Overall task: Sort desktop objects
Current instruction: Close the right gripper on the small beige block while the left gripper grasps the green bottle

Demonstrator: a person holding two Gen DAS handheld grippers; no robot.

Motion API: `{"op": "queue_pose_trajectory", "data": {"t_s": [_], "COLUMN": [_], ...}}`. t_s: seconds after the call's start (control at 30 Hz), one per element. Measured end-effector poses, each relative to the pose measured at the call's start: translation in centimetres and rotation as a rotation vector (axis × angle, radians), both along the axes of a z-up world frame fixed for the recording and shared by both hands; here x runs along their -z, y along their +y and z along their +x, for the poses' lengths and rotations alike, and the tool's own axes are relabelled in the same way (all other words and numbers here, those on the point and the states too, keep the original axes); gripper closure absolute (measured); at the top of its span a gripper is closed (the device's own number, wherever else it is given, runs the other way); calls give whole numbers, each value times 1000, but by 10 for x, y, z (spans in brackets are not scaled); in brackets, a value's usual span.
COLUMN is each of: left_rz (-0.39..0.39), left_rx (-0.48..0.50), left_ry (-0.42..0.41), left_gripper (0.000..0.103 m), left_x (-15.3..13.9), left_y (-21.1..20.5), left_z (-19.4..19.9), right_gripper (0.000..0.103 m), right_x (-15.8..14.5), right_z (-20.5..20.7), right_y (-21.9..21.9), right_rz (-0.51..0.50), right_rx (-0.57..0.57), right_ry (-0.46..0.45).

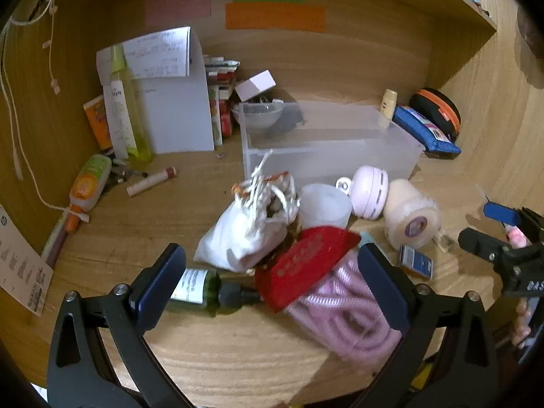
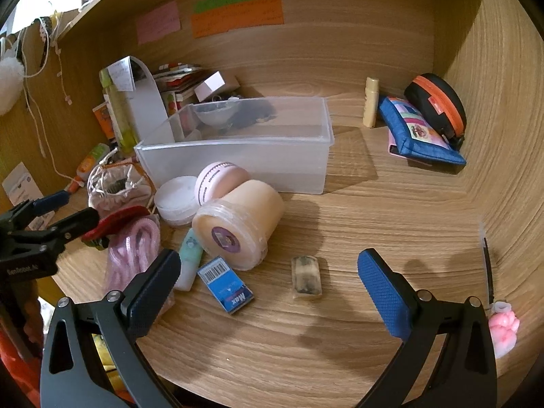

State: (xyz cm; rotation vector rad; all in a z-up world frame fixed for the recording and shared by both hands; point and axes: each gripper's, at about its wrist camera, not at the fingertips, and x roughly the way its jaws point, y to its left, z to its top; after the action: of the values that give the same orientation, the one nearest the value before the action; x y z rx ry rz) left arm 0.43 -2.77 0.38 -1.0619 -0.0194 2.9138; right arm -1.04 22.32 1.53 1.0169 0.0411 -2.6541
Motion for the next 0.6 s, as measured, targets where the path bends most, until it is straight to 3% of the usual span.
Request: {"op": "queue_pose_trajectory", "data": {"t_s": [0.3,0.6], "left_rz": [83,66], "left_rx": [58,-61], "left_ry": [-86,-145], "left_gripper": [1,1], "left_x": [16,39], "left_y": [-12,-34], "left_z": [18,14], "right_gripper": [0,0], "right_x": [17,31], "right_z": [-1,-6], "right_y": [6,16], "right_rz": [54,78], "right_rx": [13,38], "right_ry": [-46,-63]}}
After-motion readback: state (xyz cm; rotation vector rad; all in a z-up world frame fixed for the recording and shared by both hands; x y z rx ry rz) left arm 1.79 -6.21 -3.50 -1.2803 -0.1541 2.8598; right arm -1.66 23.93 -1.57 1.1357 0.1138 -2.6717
